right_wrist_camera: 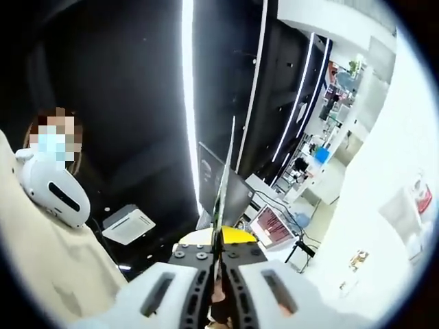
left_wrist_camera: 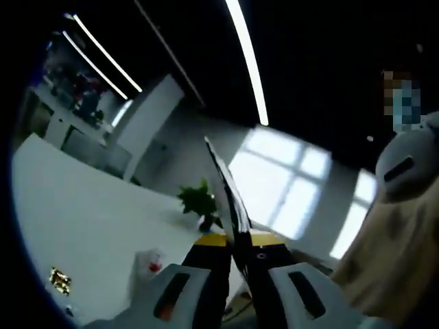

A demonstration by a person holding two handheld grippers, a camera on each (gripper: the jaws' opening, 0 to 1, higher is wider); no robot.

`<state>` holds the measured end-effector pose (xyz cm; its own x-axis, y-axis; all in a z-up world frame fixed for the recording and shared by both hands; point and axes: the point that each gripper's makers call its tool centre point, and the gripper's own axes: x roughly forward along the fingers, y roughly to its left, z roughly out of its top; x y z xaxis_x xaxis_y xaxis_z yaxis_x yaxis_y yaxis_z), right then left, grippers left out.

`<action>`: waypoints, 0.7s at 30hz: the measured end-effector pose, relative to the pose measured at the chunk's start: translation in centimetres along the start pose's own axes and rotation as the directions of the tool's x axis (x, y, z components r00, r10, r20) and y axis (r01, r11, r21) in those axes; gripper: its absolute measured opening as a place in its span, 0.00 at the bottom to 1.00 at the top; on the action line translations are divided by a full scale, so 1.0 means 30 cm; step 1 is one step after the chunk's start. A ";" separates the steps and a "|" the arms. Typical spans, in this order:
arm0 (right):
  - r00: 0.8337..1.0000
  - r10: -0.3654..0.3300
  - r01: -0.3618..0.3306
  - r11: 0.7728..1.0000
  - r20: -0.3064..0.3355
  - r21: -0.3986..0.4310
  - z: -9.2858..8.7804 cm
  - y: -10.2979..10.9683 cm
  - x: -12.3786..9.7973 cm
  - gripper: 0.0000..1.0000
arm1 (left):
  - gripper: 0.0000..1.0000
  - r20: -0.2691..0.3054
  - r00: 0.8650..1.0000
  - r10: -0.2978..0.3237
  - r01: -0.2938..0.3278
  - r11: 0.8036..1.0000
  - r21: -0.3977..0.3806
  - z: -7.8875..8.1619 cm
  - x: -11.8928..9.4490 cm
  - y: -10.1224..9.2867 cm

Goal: Arrange the skincare products in the storage area until every visible bottle or jar stands upright without overlapping.

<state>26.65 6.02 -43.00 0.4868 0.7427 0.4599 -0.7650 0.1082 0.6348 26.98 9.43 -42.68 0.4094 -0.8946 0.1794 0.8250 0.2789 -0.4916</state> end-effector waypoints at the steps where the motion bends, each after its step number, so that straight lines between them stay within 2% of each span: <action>1: 1.000 -0.004 0.004 1.000 -0.005 -0.003 -0.003 -0.001 0.000 0.01 | 0.04 -0.002 1.000 0.000 0.000 1.000 -0.003 -0.001 0.000 -0.001; 2: 1.000 -0.004 0.004 1.000 -0.005 -0.004 -0.003 -0.004 0.000 0.01 | 0.01 -0.003 1.000 -0.007 0.007 1.000 -0.013 -0.002 0.000 -0.005; 4: 1.000 0.000 0.000 1.000 0.005 -0.003 0.003 -0.003 0.001 0.01 | 0.00 0.040 0.997 -0.062 0.065 0.995 -0.079 0.017 0.005 -0.038; 7: 0.999 0.020 -0.020 1.000 0.027 0.011 0.015 0.012 0.011 0.01 | 0.00 0.111 0.991 -0.075 0.091 0.985 -0.148 0.041 0.005 -0.038; 11: 1.000 -0.012 0.012 1.000 0.015 0.002 0.007 -0.004 0.019 0.01 | 0.00 0.124 0.992 -0.037 0.061 0.978 -0.197 0.029 -0.002 -0.006; 14: 0.999 -0.046 0.043 0.989 -0.017 -0.139 -0.012 -0.012 0.014 0.04 | 0.00 0.127 0.992 -0.022 0.051 0.973 -0.223 0.017 -0.014 0.003; 16: 0.997 -0.057 0.045 0.967 -0.044 -0.251 -0.029 -0.006 0.015 0.06 | 0.00 0.133 0.991 -0.014 0.046 0.968 -0.246 0.012 -0.022 0.009; 18: 0.995 -0.070 0.046 0.953 -0.070 -0.298 -0.047 -0.007 0.017 0.09 | 0.00 0.149 0.989 0.003 0.041 0.955 -0.293 0.007 -0.033 0.023; 21: 0.994 -0.076 0.050 0.955 -0.077 -0.291 -0.059 -0.008 0.022 0.16 | 0.00 0.158 0.987 0.037 0.019 0.939 -0.343 -0.006 -0.042 0.050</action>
<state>26.40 7.67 -43.95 0.5094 0.7812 0.3609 -0.8290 0.3331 0.4492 27.64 10.93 -43.79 0.4961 -0.8174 0.2930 0.6491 0.1250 -0.7504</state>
